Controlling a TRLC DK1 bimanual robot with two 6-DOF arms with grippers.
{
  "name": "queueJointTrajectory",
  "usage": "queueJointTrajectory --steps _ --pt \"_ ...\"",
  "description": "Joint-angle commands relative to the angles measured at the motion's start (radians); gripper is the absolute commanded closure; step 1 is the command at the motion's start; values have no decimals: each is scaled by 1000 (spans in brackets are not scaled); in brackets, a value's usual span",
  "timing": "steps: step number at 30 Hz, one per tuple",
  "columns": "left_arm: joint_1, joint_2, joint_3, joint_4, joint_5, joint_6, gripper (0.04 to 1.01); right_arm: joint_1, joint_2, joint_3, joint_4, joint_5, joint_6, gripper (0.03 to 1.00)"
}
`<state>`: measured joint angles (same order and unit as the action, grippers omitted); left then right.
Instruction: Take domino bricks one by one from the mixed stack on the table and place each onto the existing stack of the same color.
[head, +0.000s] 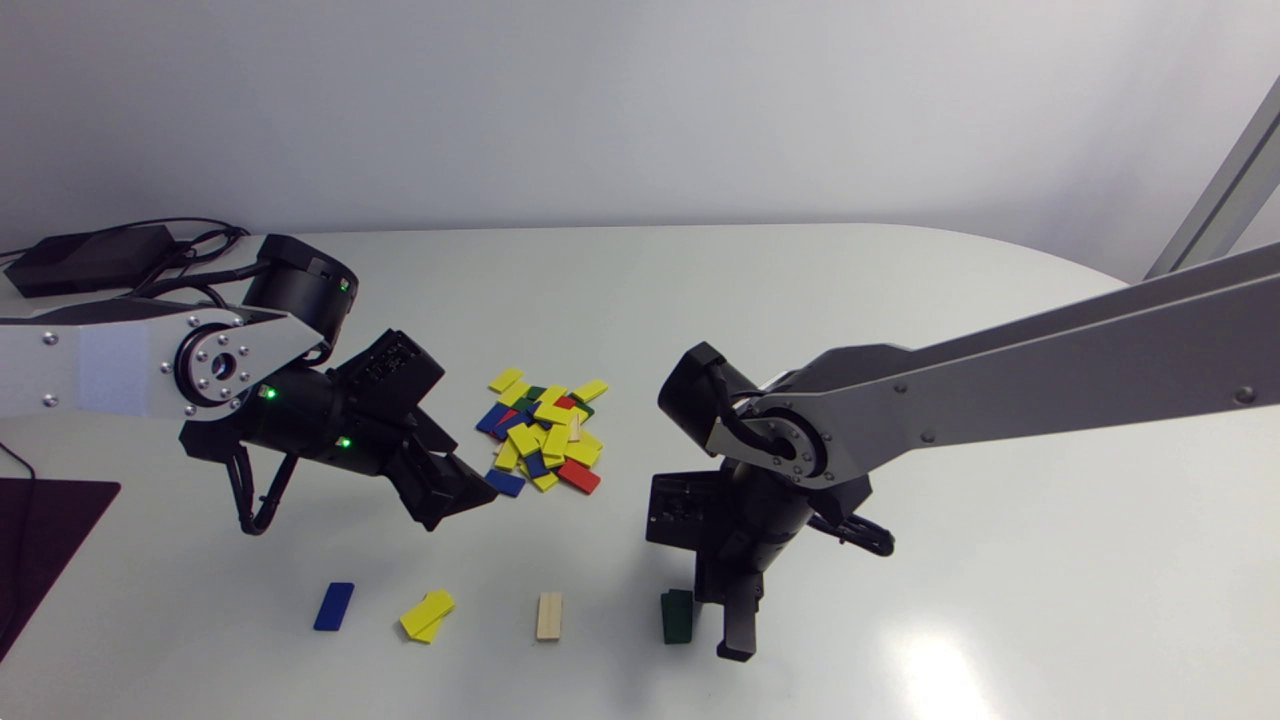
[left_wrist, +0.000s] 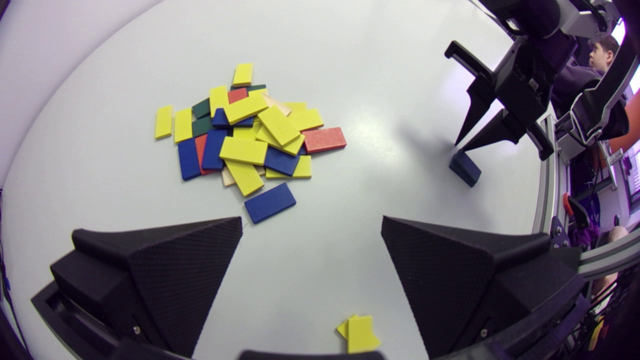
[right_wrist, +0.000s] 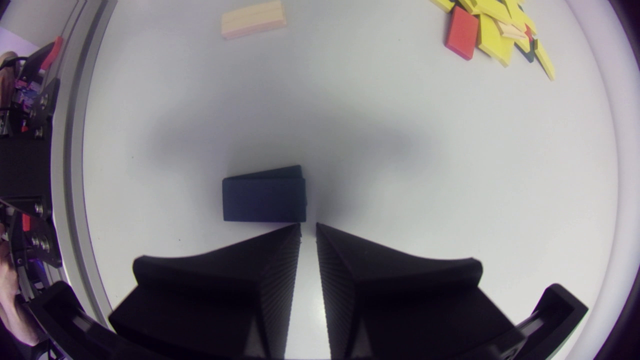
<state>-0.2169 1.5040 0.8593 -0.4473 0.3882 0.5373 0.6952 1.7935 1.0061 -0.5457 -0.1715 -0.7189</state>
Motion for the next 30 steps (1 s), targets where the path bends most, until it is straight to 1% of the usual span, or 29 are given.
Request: queueJointTrajectory --steps 1,5,18,24,30 --pt "10 24 -3 7 0 6 52 13 30 14 6 6 -5 900" --pt "24 24 -5 7 0 15 52 21 38 23 7 10 3 900" --pt "36 19 -13 7 1 27 52 30 49 34 0 30 16 900" --pt "34 2 -11 7 1 26 52 33 14 26 -30 44 19 900" --pt "34 -8 -14 7 1 24 52 56 -9 2 -33 52 38 900"
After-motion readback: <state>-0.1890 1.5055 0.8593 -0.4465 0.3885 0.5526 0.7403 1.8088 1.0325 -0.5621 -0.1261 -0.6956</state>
